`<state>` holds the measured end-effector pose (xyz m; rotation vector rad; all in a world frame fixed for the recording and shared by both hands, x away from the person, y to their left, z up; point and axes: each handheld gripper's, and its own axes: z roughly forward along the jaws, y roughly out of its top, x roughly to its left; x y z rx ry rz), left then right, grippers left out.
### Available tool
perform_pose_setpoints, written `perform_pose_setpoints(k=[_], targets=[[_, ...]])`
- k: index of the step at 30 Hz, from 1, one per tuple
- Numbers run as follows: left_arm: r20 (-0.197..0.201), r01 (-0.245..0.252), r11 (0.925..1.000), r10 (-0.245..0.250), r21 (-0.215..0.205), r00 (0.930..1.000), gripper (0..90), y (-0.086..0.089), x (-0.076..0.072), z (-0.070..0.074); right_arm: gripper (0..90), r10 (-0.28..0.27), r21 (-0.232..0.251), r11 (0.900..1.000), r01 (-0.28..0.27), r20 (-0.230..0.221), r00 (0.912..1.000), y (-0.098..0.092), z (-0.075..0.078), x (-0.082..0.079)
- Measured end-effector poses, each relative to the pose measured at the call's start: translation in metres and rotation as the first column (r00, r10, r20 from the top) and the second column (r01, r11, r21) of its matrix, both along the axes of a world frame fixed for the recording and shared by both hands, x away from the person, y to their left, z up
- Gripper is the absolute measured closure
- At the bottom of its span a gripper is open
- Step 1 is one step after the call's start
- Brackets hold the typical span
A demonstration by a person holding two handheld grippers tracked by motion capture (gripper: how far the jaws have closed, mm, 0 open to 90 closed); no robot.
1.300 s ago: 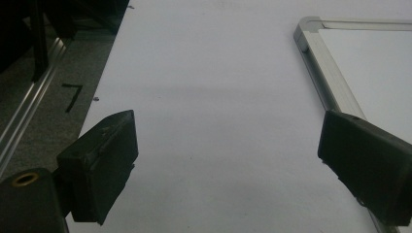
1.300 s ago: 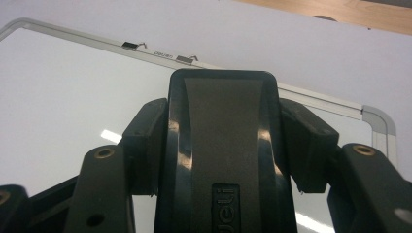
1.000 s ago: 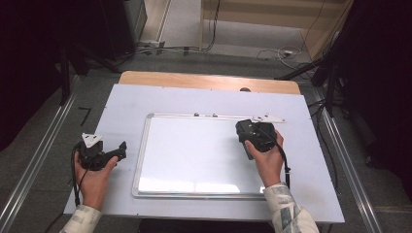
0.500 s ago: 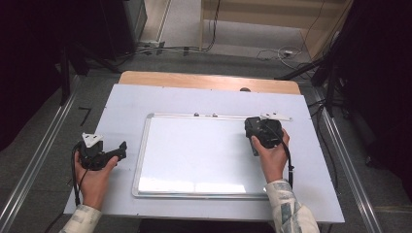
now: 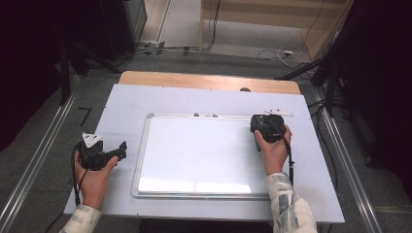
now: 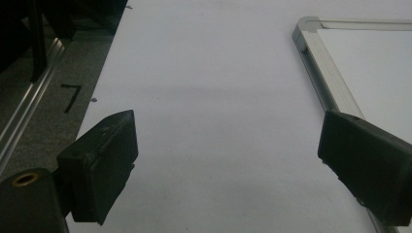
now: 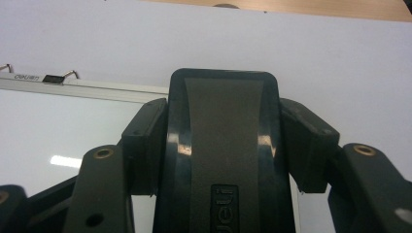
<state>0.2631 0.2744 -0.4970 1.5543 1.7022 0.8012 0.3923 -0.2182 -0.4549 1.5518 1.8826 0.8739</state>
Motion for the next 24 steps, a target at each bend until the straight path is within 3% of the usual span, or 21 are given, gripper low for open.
perform_pose_setpoints(k=[10,18,24], targets=[[-0.004,0.002,1.0,-0.002,0.002,1.0,7.9,0.0,0.0,0.0,38.2,-0.046,-0.022,0.999,0.045,-0.025,0.9986,-0.006,-0.013,0.015],[-0.004,0.001,1.0,-0.001,0.002,1.0,7.9,0.0,0.0,0.0,38.2,-0.055,-0.036,0.998,0.053,-0.039,0.9977,-0.003,-0.014,0.025],[-0.003,0.001,1.0,-0.001,0.0,1.0,7.9,0.001,0.0,0.0,38.2,-0.072,-0.051,0.996,0.068,-0.076,0.9945,-0.003,-0.023,0.03]])
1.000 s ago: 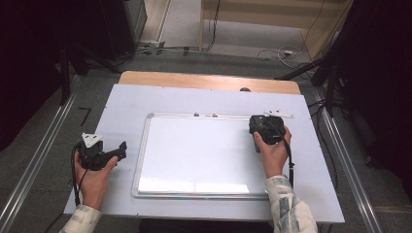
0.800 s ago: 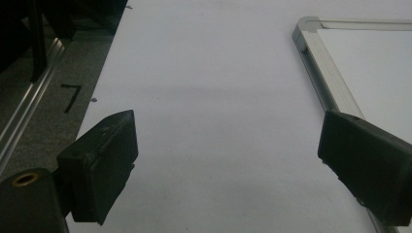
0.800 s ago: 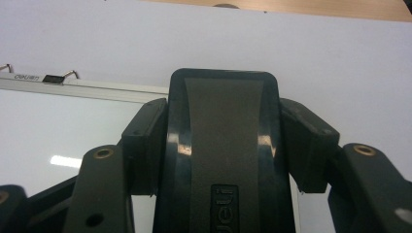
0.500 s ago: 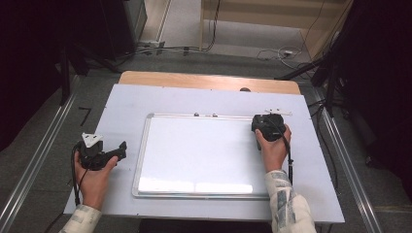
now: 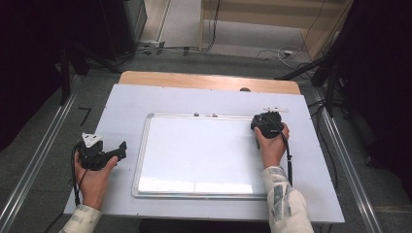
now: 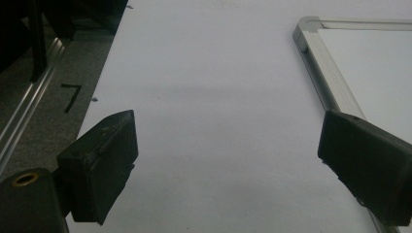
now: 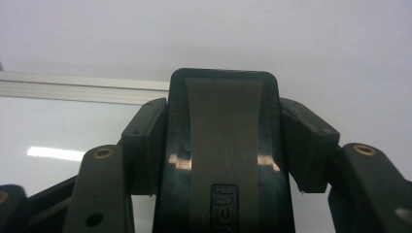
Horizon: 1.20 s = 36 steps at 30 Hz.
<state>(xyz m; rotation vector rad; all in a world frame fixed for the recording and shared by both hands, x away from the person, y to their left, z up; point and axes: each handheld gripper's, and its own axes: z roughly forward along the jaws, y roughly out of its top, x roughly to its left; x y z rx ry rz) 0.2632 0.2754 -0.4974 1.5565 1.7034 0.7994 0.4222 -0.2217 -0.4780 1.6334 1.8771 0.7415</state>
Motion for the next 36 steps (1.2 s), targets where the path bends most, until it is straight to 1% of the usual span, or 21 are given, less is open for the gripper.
perform_pose_setpoints(k=[4,11,17,22,24,27,31,36], targets=[[0.003,-0.001,1.0,0.001,-0.001,1.0,7.9,0.0,0.0,0.0,38.0,-0.005,-0.009,1.0,0.005,-0.015,0.9999,0.0,-0.005,0.002],[0.001,0.001,1.0,-0.001,0.001,1.0,7.9,0.0,0.0,0.0,37.9,-0.001,-0.013,1.0,0.001,-0.016,0.9999,0.0,-0.005,0.002],[0.0,0.001,1.0,-0.001,0.001,1.0,7.9,0.0,0.0,0.0,37.4,0.003,-0.006,1.0,-0.003,-0.016,0.9999,-0.001,-0.005,0.002],[-0.003,0.004,1.0,-0.004,0.002,1.0,7.9,-0.001,0.0,0.0,34.2,0.003,-0.002,1.0,-0.003,-0.019,0.9998,-0.002,-0.005,0.002],[-0.002,0.003,1.0,-0.003,0.002,1.0,7.9,0.0,0.0,0.0,33.1,0.006,0.004,1.0,-0.006,-0.018,0.9998,-0.003,-0.005,0.001],[-0.002,0.001,1.0,-0.001,0.002,1.0,7.9,-0.001,0.0,0.0,31.0,0.009,0.029,1.0,-0.008,-0.013,0.9999,-0.006,-0.003,-0.001],[-0.006,0.002,1.0,-0.002,0.004,1.0,7.9,-0.001,0.0,0.0,29.8,0.015,0.034,0.999,-0.015,0.004,0.9999,-0.009,0.003,-0.004],[-0.004,0.002,1.0,-0.002,0.004,1.0,7.9,-0.001,0.001,-0.001,27.5,0.027,0.061,0.998,-0.028,0.016,0.9995,-0.015,0.008,-0.008]])
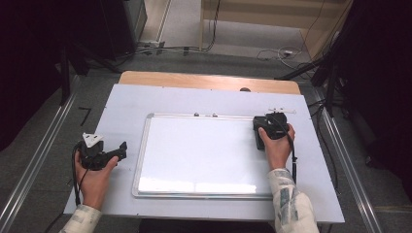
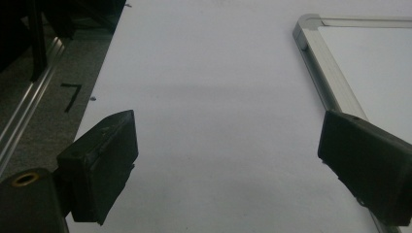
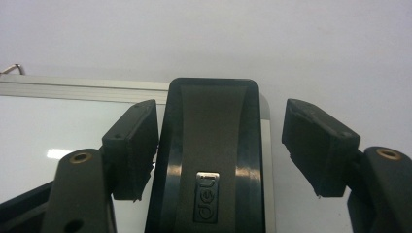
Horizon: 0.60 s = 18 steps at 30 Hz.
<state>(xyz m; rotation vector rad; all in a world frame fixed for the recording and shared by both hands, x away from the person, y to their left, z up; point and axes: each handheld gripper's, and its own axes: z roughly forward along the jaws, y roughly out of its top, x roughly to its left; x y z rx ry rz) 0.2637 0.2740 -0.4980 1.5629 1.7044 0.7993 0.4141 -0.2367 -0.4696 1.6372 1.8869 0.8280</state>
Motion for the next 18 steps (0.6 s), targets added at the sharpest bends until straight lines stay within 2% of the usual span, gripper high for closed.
perform_pose_setpoints(k=[8,18], targets=[[-0.005,0.002,1.0,-0.002,0.003,1.0,7.9,0.0,0.001,0.0,26.9,0.021,0.032,0.999,-0.022,0.019,0.9996,-0.008,0.006,-0.008],[-0.004,0.001,1.0,-0.001,0.001,1.0,7.9,0.0,0.0,0.0,26.5,0.071,0.04,0.996,-0.074,0.053,0.996,-0.001,0.018,-0.023]])
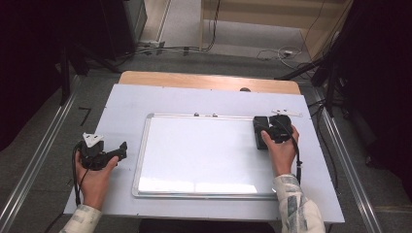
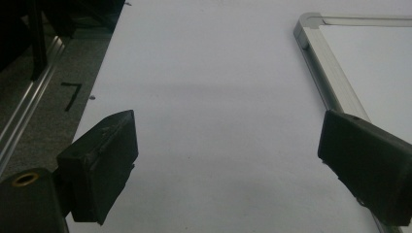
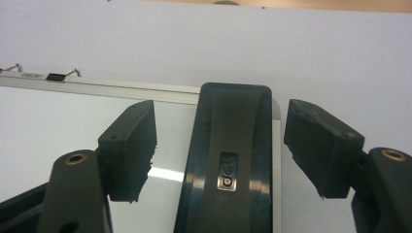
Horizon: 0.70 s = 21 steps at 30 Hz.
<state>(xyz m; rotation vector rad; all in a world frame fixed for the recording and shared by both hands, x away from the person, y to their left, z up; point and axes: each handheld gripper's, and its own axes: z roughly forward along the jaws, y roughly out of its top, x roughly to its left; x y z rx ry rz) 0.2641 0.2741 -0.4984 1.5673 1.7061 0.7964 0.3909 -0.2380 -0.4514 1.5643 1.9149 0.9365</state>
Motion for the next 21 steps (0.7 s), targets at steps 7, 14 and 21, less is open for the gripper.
perform_pose_setpoints(k=[7,14,21], targets=[[0.003,-0.003,1.0,0.003,-0.003,1.0,7.9,0.0,0.0,0.0,26.2,0.034,0.013,0.999,-0.034,0.0,0.9994,0.003,0.005,-0.007],[0.001,0.001,1.0,-0.001,0.0,1.0,7.9,0.0,0.0,0.0,25.7,0.055,0.016,0.998,-0.055,0.01,0.9984,0.002,0.006,-0.016],[0.001,0.0,1.0,0.0,0.0,1.0,7.9,0.0,0.0,0.0,25.3,0.062,0.015,0.998,-0.062,0.012,0.998,-0.001,0.006,-0.023]])
